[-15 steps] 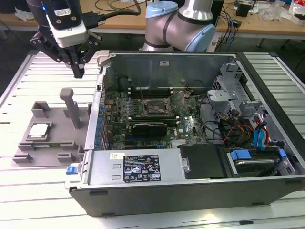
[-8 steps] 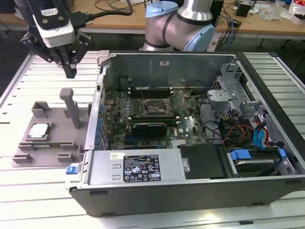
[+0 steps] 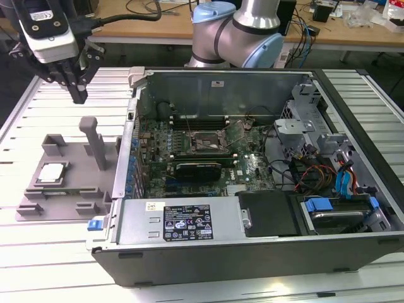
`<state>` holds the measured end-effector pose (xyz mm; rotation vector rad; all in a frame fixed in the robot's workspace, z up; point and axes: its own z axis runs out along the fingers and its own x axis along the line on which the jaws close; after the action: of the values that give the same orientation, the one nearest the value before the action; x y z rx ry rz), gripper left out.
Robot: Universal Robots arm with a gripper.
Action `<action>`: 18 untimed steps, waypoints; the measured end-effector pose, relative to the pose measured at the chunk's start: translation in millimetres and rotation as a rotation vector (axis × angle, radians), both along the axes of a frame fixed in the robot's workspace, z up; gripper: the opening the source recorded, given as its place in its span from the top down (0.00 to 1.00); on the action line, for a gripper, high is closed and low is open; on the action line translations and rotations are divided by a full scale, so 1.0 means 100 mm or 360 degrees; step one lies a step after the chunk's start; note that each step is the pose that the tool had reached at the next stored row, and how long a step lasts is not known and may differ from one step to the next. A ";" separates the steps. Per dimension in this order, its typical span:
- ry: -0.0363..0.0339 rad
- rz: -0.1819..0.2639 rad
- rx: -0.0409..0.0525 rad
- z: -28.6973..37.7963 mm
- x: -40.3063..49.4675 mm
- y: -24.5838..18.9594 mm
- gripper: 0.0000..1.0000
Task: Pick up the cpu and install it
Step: 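Reach for the cpu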
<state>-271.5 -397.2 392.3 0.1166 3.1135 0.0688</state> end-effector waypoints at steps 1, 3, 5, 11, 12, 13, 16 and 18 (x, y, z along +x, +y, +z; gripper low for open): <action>0.0000 0.0000 0.0000 -0.002 -0.046 0.000 0.89; 0.0000 0.0000 0.0000 -0.019 -0.136 0.000 0.89; 0.0000 0.0000 0.0000 -0.030 -0.186 0.000 0.89; 0.0000 0.0000 -0.0001 -0.127 -0.354 0.001 0.89; 0.0000 0.0000 -0.0001 -0.137 -0.366 0.001 0.89; 0.0000 0.0000 -0.0001 -0.160 -0.386 0.002 0.89; 0.0000 0.0000 -0.0001 -0.222 -0.431 0.002 0.89; 0.0000 0.0000 -0.0002 -0.288 -0.474 0.003 0.89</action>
<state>-318.9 -396.9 363.5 0.1166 3.1134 0.0672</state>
